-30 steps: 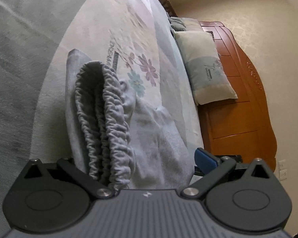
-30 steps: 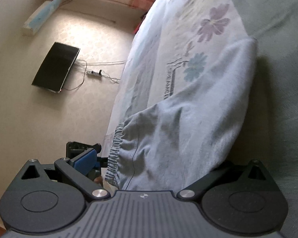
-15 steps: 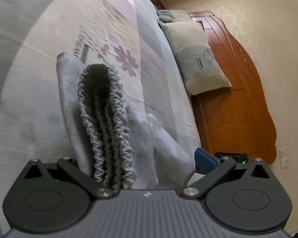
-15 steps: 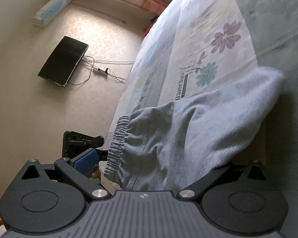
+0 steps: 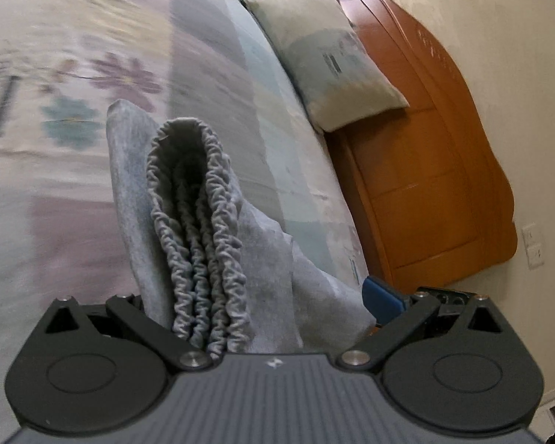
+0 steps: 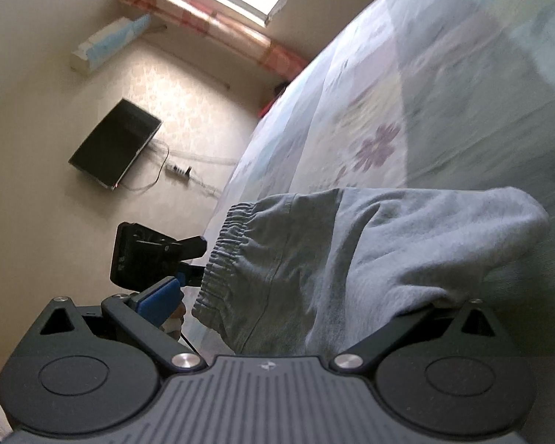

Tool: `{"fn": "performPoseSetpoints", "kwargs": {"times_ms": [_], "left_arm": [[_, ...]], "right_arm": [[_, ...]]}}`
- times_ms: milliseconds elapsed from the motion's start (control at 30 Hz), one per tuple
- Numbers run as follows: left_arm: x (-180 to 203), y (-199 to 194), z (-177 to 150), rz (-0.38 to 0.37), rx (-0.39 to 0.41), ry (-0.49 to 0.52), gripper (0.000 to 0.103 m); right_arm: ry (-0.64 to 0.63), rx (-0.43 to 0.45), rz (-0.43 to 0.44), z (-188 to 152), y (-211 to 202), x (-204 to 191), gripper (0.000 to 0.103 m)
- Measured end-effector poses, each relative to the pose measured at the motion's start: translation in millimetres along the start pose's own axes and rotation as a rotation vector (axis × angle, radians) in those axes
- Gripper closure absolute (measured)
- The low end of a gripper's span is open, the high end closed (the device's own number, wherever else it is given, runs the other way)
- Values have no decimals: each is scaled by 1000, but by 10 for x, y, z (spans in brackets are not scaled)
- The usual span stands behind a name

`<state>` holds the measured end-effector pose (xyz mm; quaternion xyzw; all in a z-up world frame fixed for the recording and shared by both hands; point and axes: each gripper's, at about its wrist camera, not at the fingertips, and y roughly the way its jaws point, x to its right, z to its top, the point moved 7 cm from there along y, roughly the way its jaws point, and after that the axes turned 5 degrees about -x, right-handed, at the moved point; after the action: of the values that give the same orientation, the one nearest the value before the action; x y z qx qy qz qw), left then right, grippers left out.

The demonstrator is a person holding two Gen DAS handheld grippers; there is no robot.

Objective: Fold clothes
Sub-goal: 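Lift and carry the folded stack with both tools toward the headboard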

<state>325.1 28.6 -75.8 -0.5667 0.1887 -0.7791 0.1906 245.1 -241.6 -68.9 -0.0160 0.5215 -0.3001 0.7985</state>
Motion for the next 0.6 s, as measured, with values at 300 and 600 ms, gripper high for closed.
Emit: {"fn": "performPoseSetpoints", "kwargs": {"times_ms": [300,600], "left_arm": [[847,1295,253,-41,-138,108,2],[1582,2690,438,-81,-310,214,2]], "right_arm": [[6,181,-78,29,-1241,311,0],[32,363,-233,42,-2309,792,0]]}}
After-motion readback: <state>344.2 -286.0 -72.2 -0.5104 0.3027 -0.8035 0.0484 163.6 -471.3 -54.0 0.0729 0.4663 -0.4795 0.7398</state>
